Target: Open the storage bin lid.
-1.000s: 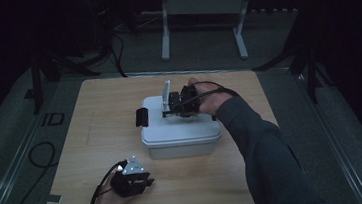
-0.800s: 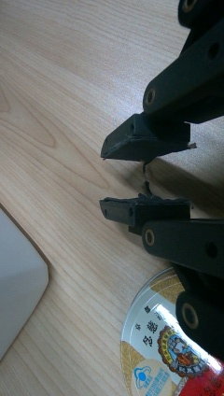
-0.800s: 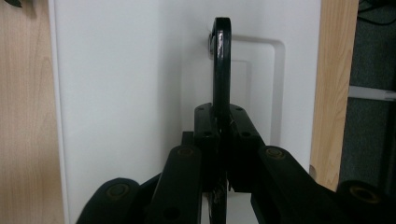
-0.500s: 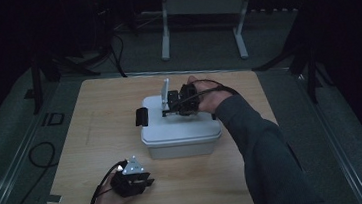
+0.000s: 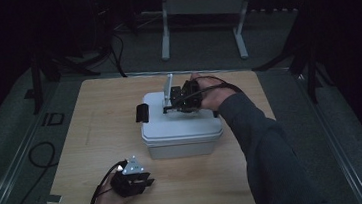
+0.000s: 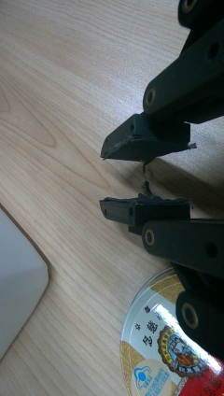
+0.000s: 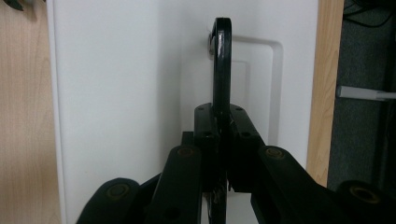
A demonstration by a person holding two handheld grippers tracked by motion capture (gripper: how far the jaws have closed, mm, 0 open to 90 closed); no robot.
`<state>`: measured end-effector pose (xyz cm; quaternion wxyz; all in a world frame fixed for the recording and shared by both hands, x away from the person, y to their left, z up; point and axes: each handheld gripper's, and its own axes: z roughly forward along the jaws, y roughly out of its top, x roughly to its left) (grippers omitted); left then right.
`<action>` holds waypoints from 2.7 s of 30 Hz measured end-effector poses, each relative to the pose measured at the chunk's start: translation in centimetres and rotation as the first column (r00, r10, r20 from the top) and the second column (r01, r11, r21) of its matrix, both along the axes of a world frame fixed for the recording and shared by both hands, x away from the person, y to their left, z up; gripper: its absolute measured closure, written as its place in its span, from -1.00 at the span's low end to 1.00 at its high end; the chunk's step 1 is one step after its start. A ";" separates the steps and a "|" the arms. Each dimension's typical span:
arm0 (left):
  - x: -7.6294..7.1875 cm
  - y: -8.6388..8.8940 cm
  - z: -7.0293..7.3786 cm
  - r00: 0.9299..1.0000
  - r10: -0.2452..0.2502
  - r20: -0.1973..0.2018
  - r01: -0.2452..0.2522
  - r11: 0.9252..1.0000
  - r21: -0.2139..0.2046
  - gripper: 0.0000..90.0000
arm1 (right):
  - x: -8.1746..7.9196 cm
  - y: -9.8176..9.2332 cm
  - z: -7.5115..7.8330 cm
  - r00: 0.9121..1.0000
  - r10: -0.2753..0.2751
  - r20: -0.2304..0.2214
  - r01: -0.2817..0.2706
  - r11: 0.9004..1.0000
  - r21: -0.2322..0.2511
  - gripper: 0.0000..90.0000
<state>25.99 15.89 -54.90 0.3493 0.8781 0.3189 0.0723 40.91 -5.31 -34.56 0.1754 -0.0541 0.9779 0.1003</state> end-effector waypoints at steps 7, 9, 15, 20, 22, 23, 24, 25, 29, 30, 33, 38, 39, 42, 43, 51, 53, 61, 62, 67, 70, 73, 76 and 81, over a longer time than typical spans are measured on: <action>0.0 0.0 0.0 1.000 0.002 -0.001 -0.002 1.000 -0.004 0.55 | 0.0 -0.5 0.4 1.000 -0.007 0.002 0.007 1.000 0.005 0.87; 0.0 0.0 0.0 1.000 0.001 0.000 -0.001 1.000 -0.002 0.55 | 0.0 -0.7 0.7 1.000 -0.011 0.002 0.011 1.000 0.002 0.87; 0.0 0.0 0.0 1.000 0.001 -0.001 -0.001 1.000 -0.001 0.55 | 0.0 -1.4 1.3 1.000 -0.018 0.013 0.017 1.000 0.016 0.87; 0.0 0.0 0.0 1.000 0.002 0.000 -0.002 1.000 -0.001 0.55 | -0.1 -1.8 1.7 1.000 -0.027 0.015 0.027 1.000 0.017 0.88; 0.0 0.0 0.0 1.000 0.000 -0.001 0.000 1.000 0.001 0.55 | -0.1 -2.0 1.8 0.999 -0.027 0.019 0.027 0.999 0.019 0.87; 0.0 0.0 0.0 1.000 0.000 -0.001 0.000 1.000 0.000 0.55 | -0.1 -2.2 1.9 0.999 -0.030 0.019 0.030 0.999 0.023 0.87; 0.0 0.0 0.0 1.000 0.000 0.000 0.000 1.000 0.001 0.55 | -0.1 -2.3 1.9 0.999 -0.030 0.020 0.030 0.999 0.025 0.87; 0.0 0.0 0.0 1.000 0.000 0.000 0.000 1.000 0.001 0.55 | -0.1 -2.4 2.0 0.999 -0.032 0.019 0.032 0.999 0.025 0.88; 0.0 0.0 0.0 1.000 -0.001 0.000 0.001 1.000 0.002 0.55 | -0.2 -2.8 2.3 0.999 -0.038 0.026 0.038 0.999 0.024 0.88; 0.0 0.0 0.0 1.000 -0.001 0.000 0.001 1.000 0.002 0.55 | -0.2 -2.9 2.4 0.999 -0.042 0.027 0.042 0.999 0.022 0.87; 0.0 0.0 0.0 1.000 -0.001 0.000 0.001 1.000 0.001 0.55 | -0.2 -3.4 2.8 0.998 -0.048 0.031 0.047 0.999 0.024 0.87; 0.1 0.1 0.0 1.000 -0.003 -0.001 0.003 1.000 0.002 0.55 | -0.2 -4.3 3.2 0.997 -0.068 0.043 0.067 0.997 0.028 0.87; 0.1 0.1 0.0 1.000 -0.003 -0.002 0.003 1.000 0.001 0.56 | -0.2 -4.5 3.3 0.997 -0.068 0.045 0.067 0.997 0.026 0.87; 0.1 0.1 0.0 1.000 -0.002 -0.002 0.002 1.000 0.000 0.56 | -0.2 -5.0 3.4 0.996 -0.078 0.042 0.077 0.996 0.034 0.87; 0.1 0.1 0.0 1.000 -0.002 -0.002 0.002 1.000 0.000 0.56 | -0.2 -5.3 3.3 0.996 -0.080 0.042 0.079 0.996 0.035 0.87; 0.1 0.1 0.0 1.000 0.000 -0.005 0.000 1.000 -0.003 0.57 | 0.0 -7.0 3.1 0.993 -0.113 0.040 0.111 0.993 0.040 0.88; 0.1 0.1 0.0 1.000 -0.001 -0.004 0.001 1.000 -0.002 0.57 | 0.0 -7.4 3.2 0.992 -0.121 0.038 0.119 0.992 0.041 0.88; 0.1 0.1 0.0 1.000 -0.003 -0.002 0.003 1.000 0.001 0.57 | -0.1 -8.8 3.5 0.988 -0.149 0.041 0.147 0.988 0.048 0.87; 0.1 0.1 0.0 1.000 -0.003 -0.002 0.003 1.000 0.001 0.58 | -0.1 -9.0 3.5 0.988 -0.149 0.041 0.147 0.988 0.047 0.88; 0.1 0.1 0.0 1.000 0.000 -0.003 0.000 1.000 -0.002 0.60 | -0.5 -9.9 3.3 0.987 -0.154 0.040 0.152 0.987 0.058 0.88; 0.1 0.0 0.0 1.000 0.001 -0.001 -0.001 1.000 -0.004 0.60 | -0.5 -10.5 3.1 0.986 -0.160 0.042 0.157 0.986 0.054 0.88; 0.1 0.0 0.0 1.000 0.001 -0.001 -0.001 1.000 -0.004 0.60 | -0.6 -11.1 3.1 0.984 -0.171 0.041 0.168 0.984 0.060 0.88; 0.1 0.0 0.0 1.000 0.000 0.000 0.000 1.000 -0.004 0.60 | -0.6 -11.9 2.9 0.982 -0.183 0.034 0.180 0.981 0.073 0.88; 0.1 0.0 0.0 1.000 0.001 0.000 -0.001 1.000 -0.004 0.60 | -0.6 -12.9 2.4 0.979 -0.201 0.029 0.199 0.977 0.073 0.87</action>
